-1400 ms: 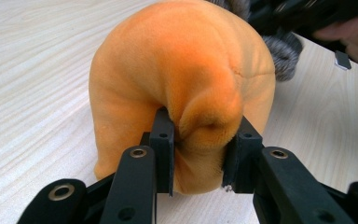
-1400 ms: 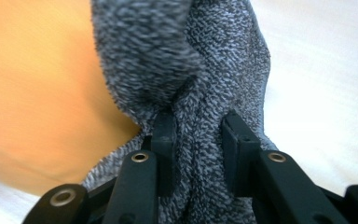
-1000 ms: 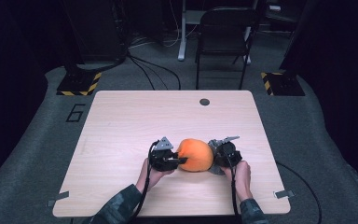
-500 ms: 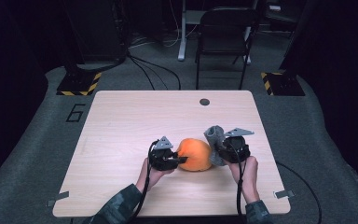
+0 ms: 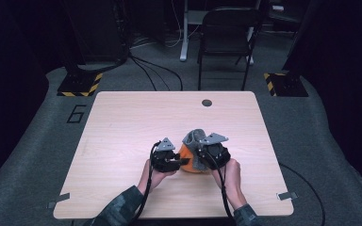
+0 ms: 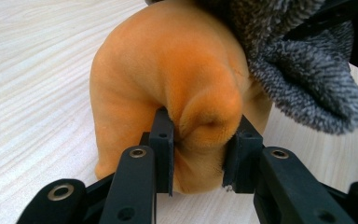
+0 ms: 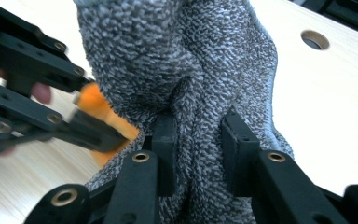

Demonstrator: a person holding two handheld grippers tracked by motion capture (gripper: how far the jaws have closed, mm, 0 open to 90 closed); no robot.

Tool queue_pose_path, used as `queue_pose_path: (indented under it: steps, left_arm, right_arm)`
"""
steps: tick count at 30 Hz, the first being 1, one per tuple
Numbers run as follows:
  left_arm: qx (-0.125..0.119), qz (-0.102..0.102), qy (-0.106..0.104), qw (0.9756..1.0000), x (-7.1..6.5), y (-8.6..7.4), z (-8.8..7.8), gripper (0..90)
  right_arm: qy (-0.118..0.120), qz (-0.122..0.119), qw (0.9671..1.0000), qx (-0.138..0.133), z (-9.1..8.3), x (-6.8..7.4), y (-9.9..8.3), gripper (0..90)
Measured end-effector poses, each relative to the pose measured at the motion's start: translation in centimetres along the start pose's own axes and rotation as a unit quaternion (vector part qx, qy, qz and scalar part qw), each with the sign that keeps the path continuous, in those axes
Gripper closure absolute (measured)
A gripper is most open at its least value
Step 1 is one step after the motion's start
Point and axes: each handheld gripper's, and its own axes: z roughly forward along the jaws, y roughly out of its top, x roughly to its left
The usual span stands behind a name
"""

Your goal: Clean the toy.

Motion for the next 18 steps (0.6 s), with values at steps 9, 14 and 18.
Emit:
queue_pose_path:
  steps: [9,14,18]
  left_arm:
    - [-0.003,-0.010,-0.002,0.9999,0.0,0.0,0.1,68.5]
    - [-0.001,-0.010,-0.004,0.9999,0.1,0.0,0.1,68.5]
    - [-0.003,-0.008,-0.002,1.0000,0.1,0.0,0.1,68.5]
  right_arm:
    - [-0.013,0.039,0.9988,0.027,0.2,-3.0,-2.0,69.7]
    - [-0.023,0.067,0.9965,0.046,1.0,-4.6,-3.3,69.6]
    - [-0.033,0.084,0.9933,0.073,2.2,-5.9,-4.6,69.5]
